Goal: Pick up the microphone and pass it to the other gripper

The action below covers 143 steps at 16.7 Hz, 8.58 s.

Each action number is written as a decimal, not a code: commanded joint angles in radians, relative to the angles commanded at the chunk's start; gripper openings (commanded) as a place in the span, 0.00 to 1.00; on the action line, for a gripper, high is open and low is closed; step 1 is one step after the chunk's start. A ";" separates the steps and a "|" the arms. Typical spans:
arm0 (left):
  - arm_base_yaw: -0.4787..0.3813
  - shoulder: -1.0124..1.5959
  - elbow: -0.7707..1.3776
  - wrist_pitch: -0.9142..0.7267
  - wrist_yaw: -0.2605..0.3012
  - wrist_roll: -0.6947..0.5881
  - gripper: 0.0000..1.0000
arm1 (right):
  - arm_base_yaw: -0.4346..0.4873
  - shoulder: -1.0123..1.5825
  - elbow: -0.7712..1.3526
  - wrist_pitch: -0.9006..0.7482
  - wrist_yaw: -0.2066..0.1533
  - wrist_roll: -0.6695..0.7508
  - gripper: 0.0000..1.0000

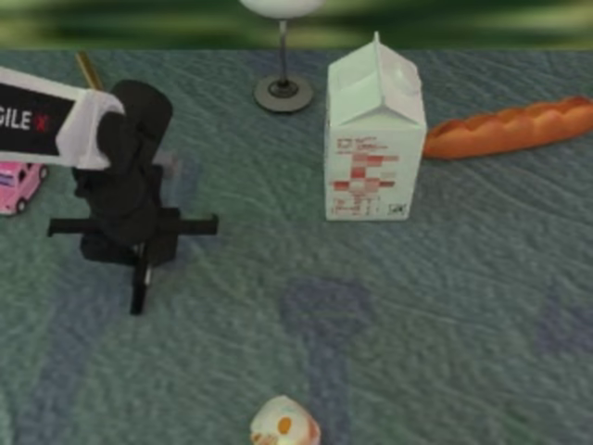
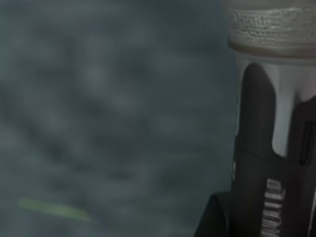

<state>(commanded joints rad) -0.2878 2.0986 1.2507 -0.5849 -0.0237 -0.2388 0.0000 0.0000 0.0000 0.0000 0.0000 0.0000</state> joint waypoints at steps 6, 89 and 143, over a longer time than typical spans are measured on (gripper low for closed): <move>0.007 -0.047 -0.062 0.270 0.119 0.050 0.00 | 0.000 0.000 0.000 0.000 0.000 0.000 1.00; -0.343 -0.582 -0.458 1.394 0.177 0.248 0.00 | 0.711 1.559 1.059 0.486 0.082 -0.024 1.00; -0.287 -0.690 -0.572 1.374 0.161 0.260 1.00 | 0.666 1.511 1.034 0.487 0.039 -0.033 0.00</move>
<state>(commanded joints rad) -0.5748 1.4081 0.6785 0.7889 0.1378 0.0213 0.6658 1.5107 1.0336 0.4874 0.0393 -0.0333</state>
